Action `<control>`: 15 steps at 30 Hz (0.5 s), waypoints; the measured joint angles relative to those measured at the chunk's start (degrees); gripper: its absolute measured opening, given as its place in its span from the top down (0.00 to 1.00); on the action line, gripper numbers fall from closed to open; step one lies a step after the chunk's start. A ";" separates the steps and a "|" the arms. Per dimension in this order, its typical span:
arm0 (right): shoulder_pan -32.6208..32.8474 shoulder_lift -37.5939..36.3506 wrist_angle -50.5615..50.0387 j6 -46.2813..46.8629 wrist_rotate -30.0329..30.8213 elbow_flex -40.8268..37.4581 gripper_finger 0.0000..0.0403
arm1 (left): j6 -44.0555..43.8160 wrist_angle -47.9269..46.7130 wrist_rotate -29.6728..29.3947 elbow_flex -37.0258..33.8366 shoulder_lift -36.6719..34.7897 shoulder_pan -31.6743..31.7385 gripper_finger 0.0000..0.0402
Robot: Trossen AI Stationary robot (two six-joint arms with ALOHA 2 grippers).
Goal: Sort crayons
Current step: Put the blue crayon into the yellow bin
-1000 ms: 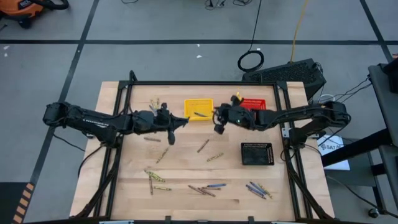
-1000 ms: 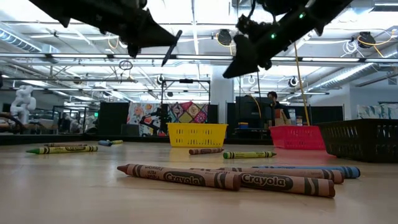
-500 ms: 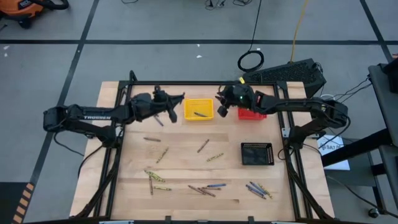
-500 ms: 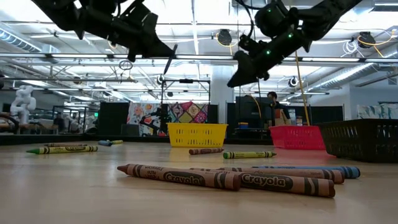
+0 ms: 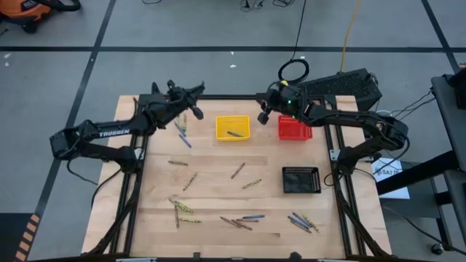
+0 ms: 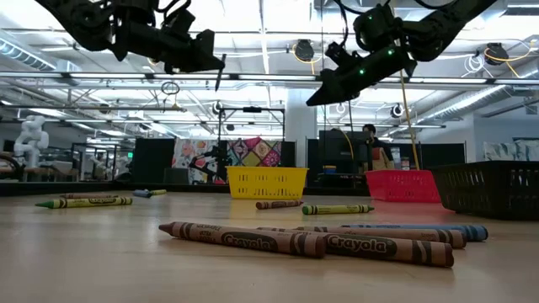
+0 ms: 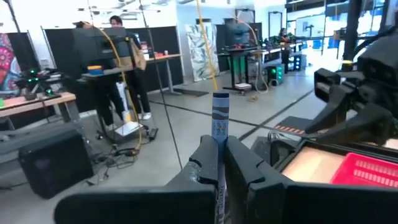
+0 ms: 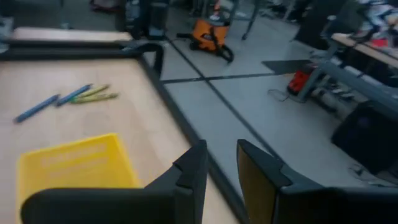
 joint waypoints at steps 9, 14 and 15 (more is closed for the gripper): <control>-1.65 0.35 3.94 0.11 -19.69 0.00 0.81 | -2.65 0.81 8.72 0.00 2.16 3.92 1.00; 0.82 0.35 4.72 0.12 -24.89 0.00 0.81 | -3.28 2.01 15.63 -0.02 3.06 3.80 1.00; 1.48 0.35 4.89 0.11 -25.63 0.00 0.81 | -3.72 2.42 16.47 -0.01 3.06 3.56 1.00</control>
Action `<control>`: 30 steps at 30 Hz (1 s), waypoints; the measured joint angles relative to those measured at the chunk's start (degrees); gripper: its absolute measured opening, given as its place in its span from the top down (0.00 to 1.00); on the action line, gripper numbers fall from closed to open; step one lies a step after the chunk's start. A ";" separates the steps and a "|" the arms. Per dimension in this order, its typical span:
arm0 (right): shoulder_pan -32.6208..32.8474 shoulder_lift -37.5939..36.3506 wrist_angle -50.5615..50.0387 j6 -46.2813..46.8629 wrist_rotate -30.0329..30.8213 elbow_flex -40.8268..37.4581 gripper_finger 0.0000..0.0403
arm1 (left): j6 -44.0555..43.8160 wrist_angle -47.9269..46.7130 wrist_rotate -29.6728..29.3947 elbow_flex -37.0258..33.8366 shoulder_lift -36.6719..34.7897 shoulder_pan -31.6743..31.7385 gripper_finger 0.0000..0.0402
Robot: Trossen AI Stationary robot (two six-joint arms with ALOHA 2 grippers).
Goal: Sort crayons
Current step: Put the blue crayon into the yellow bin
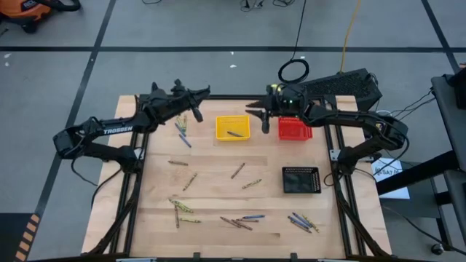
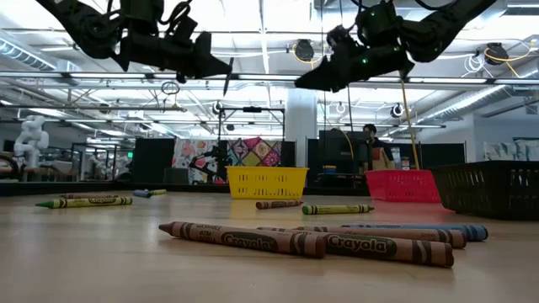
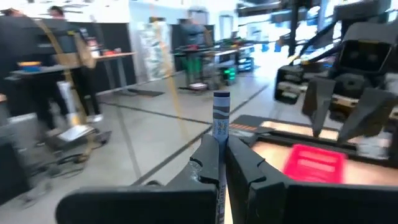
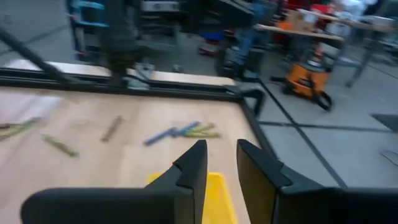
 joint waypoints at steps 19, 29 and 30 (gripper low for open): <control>11.66 0.04 4.71 3.56 5.23 0.00 0.67 | -2.40 2.29 13.33 -0.01 0.00 -8.60 1.00; 15.36 0.04 8.22 4.03 9.40 0.00 0.67 | -2.40 3.94 13.29 -0.02 0.00 -13.62 1.00; 15.55 0.04 8.48 4.05 9.36 0.00 0.67 | -2.39 4.46 13.25 -0.02 0.00 -13.97 1.00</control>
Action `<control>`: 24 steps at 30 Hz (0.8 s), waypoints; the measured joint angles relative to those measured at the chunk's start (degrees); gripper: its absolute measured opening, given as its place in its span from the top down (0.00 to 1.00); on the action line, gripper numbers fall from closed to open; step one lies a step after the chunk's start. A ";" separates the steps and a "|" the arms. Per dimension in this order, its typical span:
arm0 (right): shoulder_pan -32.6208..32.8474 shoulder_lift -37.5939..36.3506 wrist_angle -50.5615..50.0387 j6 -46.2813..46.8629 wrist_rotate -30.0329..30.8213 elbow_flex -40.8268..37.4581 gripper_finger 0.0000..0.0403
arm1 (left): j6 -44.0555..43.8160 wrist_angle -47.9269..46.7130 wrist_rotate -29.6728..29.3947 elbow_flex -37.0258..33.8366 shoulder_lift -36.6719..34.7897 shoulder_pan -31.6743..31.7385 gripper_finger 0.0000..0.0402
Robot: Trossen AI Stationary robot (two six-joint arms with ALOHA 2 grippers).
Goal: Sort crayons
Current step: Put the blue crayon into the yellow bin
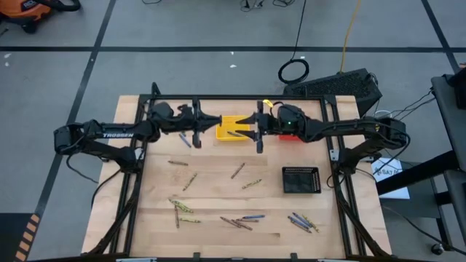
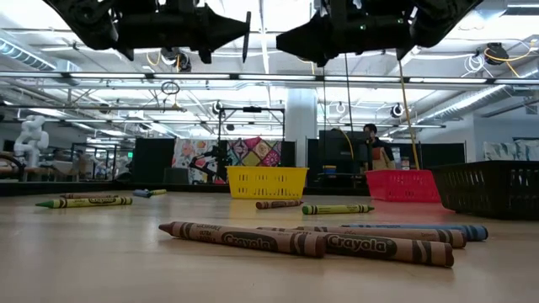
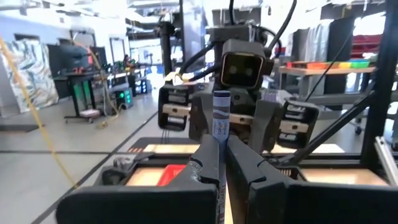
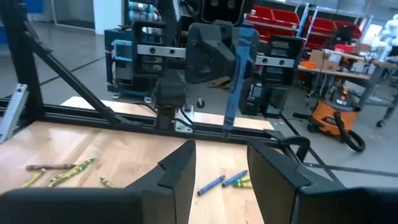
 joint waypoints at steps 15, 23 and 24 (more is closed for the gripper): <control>0.91 4.82 12.25 2.42 0.21 0.00 0.67 | -1.49 2.54 -3.35 0.00 0.64 -3.13 1.00; 0.91 9.07 17.84 2.42 1.18 0.00 0.67 | -1.49 2.70 -3.35 0.00 1.61 -3.15 1.00; 0.91 9.39 17.57 2.60 1.18 0.13 0.67 | -1.49 2.71 -3.35 0.02 1.62 -3.13 1.00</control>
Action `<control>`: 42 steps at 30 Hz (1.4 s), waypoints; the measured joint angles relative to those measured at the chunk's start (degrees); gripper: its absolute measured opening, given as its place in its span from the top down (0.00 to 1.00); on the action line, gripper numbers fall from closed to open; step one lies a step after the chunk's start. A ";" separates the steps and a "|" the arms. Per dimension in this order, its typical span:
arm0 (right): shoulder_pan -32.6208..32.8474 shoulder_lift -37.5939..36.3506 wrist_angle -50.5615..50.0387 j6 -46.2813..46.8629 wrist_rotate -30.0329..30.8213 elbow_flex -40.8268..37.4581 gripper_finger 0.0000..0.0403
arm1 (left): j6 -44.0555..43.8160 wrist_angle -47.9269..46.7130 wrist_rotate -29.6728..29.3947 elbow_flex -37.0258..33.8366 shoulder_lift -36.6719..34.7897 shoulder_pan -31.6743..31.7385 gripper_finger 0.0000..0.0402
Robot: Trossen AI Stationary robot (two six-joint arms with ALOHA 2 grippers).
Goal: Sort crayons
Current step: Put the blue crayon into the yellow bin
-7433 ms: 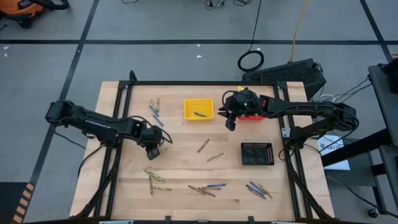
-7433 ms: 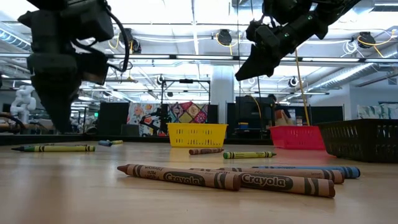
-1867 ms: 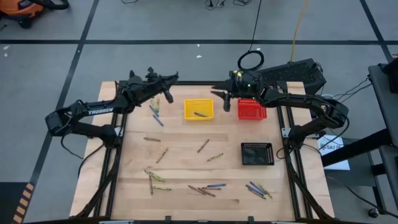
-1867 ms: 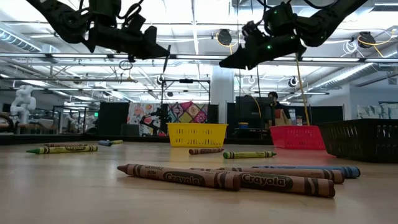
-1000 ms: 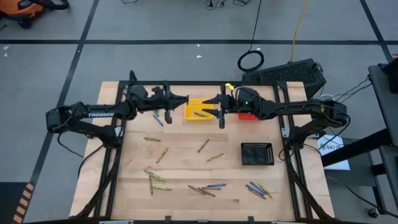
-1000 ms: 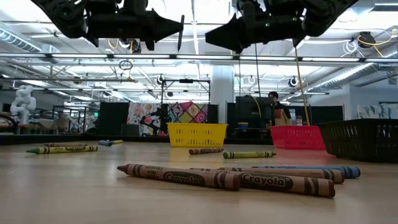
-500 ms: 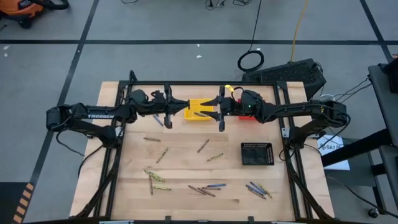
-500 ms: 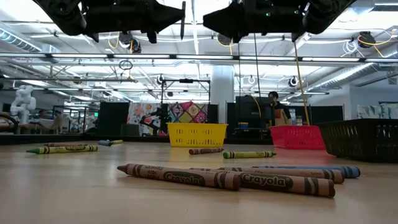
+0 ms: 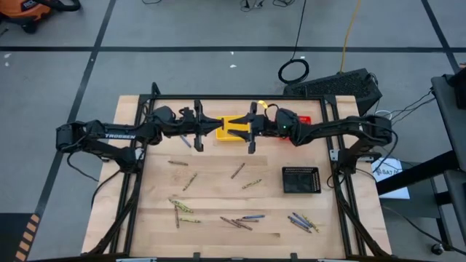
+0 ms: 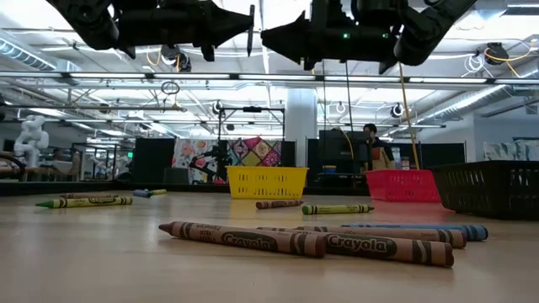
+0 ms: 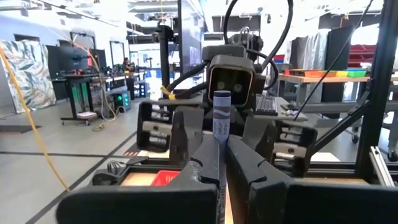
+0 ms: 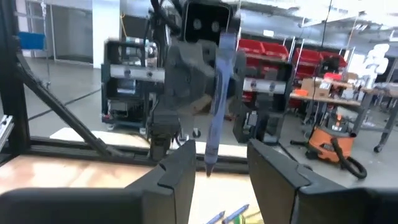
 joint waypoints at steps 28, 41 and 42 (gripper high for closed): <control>0.35 8.82 -6.84 -0.61 -2.73 10.73 0.90 | -0.01 -1.77 -0.81 -0.02 0.07 -0.04 1.00; 0.31 8.82 -7.19 0.42 -2.62 10.73 0.99 | 0.68 -2.82 -0.80 -0.01 0.07 0.00 1.00; 0.31 8.82 -7.35 0.90 -2.61 10.73 0.99 | 1.52 -3.13 -0.84 -0.02 0.07 0.01 0.99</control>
